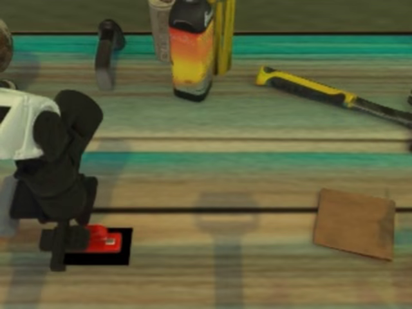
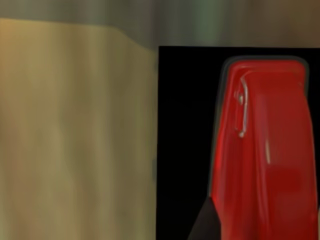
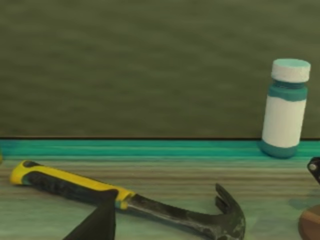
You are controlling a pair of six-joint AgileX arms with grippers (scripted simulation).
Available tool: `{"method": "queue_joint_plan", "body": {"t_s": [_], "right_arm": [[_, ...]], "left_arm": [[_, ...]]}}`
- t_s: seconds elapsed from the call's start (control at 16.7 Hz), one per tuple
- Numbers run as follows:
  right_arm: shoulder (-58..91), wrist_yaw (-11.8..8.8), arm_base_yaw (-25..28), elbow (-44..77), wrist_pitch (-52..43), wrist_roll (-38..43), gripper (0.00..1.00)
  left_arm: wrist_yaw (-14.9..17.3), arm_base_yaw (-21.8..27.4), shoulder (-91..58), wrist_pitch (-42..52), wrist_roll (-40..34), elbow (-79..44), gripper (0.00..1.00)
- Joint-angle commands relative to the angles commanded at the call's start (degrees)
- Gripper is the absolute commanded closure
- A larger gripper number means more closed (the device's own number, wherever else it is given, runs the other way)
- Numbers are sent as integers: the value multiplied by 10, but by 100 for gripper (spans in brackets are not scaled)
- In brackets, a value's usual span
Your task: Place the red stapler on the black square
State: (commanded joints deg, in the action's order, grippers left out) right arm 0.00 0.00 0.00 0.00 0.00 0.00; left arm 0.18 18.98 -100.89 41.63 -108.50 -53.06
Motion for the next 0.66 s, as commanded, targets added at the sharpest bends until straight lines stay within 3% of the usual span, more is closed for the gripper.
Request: {"method": "queue_joint_plan", "body": {"t_s": [0.3, 0.66], "right_arm": [[0, 0, 0, 0, 0, 0, 0], [0, 0, 0, 0, 0, 0, 0]], "left_arm": [[0, 0, 0, 0, 0, 0, 2], [0, 0, 0, 0, 0, 0, 0]]}}
